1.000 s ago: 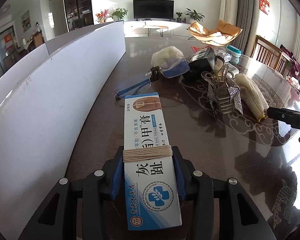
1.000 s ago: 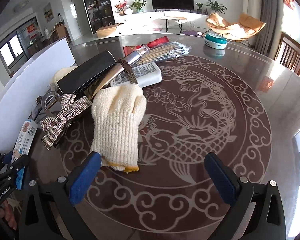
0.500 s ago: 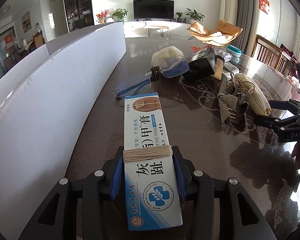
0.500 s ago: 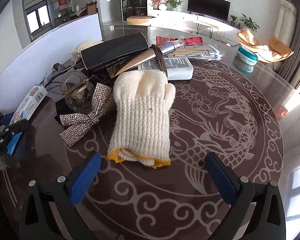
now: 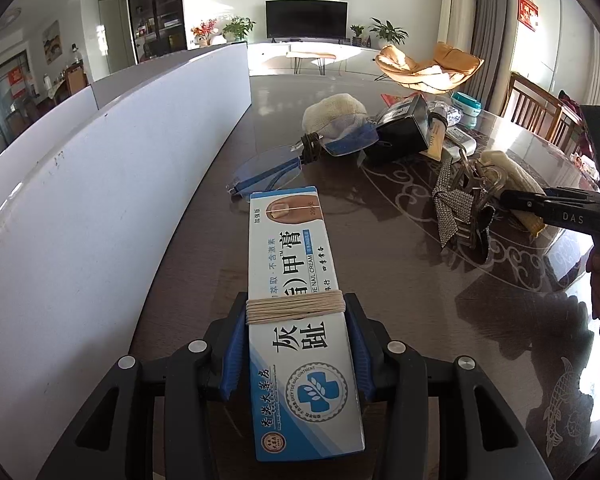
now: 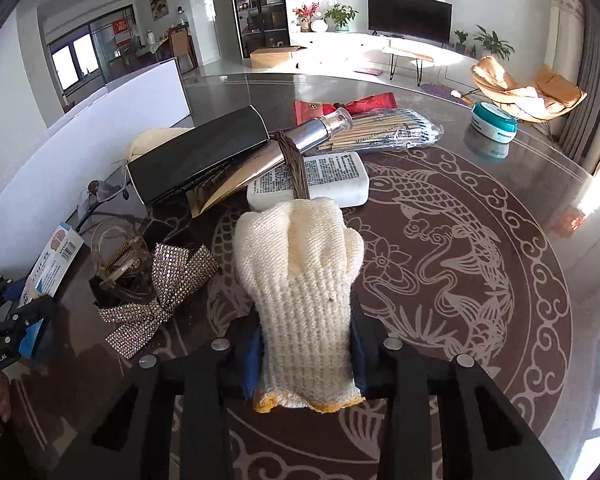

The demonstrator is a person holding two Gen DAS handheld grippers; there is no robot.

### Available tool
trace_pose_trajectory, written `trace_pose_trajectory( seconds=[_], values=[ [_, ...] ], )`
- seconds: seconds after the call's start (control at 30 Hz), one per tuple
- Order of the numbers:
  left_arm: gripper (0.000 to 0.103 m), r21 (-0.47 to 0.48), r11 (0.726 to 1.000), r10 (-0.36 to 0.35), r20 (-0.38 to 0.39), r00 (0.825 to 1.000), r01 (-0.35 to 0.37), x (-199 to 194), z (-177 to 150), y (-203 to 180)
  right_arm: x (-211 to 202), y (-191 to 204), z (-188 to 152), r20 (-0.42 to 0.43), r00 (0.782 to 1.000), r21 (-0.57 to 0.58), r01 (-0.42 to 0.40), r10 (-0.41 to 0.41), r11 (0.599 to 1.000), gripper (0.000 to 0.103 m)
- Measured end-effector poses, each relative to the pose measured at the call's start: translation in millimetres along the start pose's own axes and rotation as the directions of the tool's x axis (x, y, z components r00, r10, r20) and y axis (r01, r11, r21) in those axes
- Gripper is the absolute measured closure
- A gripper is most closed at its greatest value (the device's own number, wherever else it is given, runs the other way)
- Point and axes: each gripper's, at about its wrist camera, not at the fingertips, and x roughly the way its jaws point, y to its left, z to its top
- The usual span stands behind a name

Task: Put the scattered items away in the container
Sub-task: 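Close the right gripper on the white knit glove and lift it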

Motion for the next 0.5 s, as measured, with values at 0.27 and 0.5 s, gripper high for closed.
trace_pose_trajectory(
  seconds=[0.27, 0.5],
  values=[
    [0.057, 0.082, 0.996, -0.045, -0.004, 0.999, 0.045, 0, 0, -15, -62, -13, -77, 0.03, 0.991, -0.096, 0.136, -0.134, 0.986, 0.066],
    [0.021, 0.051, 0.998, -0.019, -0.048, 0.999, 0.021, 18, 16, -25, -56, -24, -64, 0.018, 0.99, -0.038, 0.138, -0.137, 0.99, 0.052]
  ],
)
